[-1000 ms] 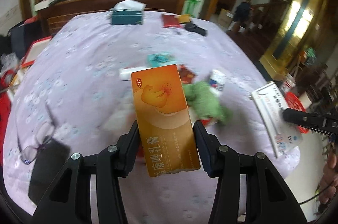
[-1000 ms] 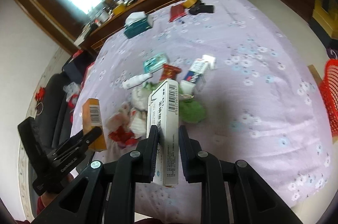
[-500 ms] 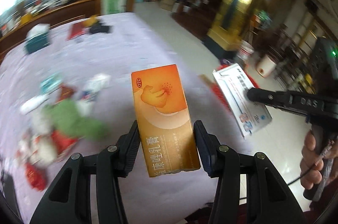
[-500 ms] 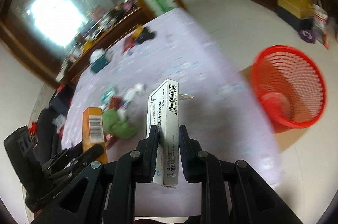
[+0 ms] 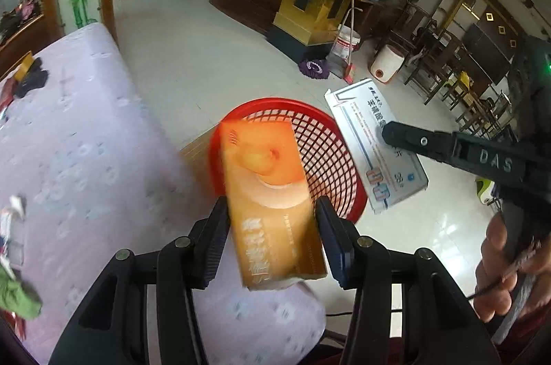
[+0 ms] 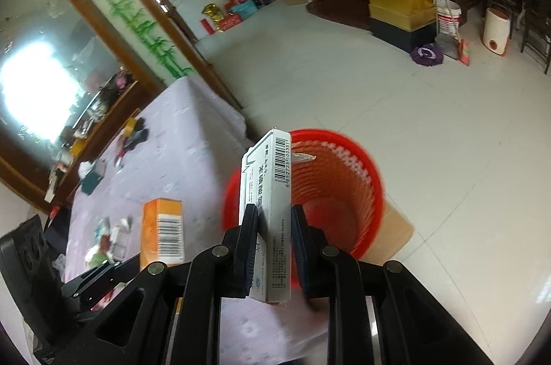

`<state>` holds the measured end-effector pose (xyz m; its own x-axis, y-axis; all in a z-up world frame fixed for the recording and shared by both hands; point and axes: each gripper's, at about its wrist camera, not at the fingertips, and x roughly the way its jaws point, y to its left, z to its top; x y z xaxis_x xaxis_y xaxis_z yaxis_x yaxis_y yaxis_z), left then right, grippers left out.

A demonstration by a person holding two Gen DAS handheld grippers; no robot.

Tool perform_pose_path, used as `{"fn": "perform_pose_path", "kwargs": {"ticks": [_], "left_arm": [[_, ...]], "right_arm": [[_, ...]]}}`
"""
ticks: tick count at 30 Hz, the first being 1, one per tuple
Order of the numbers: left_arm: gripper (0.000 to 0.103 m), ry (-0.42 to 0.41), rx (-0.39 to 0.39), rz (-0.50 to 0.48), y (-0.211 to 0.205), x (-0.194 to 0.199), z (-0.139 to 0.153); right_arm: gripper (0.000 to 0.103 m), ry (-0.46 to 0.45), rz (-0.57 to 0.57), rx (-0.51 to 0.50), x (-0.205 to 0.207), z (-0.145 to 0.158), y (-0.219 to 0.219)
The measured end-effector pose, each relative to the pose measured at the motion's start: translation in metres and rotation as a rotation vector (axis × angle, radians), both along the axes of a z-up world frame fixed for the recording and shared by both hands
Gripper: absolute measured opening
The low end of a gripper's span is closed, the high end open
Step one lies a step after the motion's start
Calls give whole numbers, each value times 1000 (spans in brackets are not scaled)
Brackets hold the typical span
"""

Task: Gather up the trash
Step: 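Carry both boxes to the red wastebasket and open both grippers over it, then bring both open grippers back over the trash on the table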

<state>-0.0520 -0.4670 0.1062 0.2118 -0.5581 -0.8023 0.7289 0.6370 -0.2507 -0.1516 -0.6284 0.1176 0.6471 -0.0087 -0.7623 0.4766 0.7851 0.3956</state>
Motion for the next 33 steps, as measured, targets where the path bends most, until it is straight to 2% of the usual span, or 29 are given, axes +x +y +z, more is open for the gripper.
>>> {"fn": "perform_pose_path", "kwargs": {"ticks": [2,4,7,8,9,10,16,24,33], "left_arm": [[51,-6,9,15,-13,6,-3],[61,1,7,34,-20,10,-3],[63,13,-9,58,-21,13,1],[63,12,-8,66,-19,13,2],[63,12,-9,77,-15,12,4],[63,7,-14,94,-9,12,6],[65,-45,-2,219,35,2,14],[65,-76,0,352,114,-17,17],[65,-71,15,497,233,-22,17]], "right_arm": [[21,16,2,-2,6,-4,-11],[23,22,-1,-5,10,-7,-18],[27,28,7,3,12,-11,-27],[32,24,5,4,10,-11,-30],[39,21,7,-2,9,-9,-32],[41,20,14,-6,8,-8,-31],[43,-5,102,8,5,0,-17],[45,-72,333,-12,9,8,65],[45,-57,471,7,23,6,169]]}}
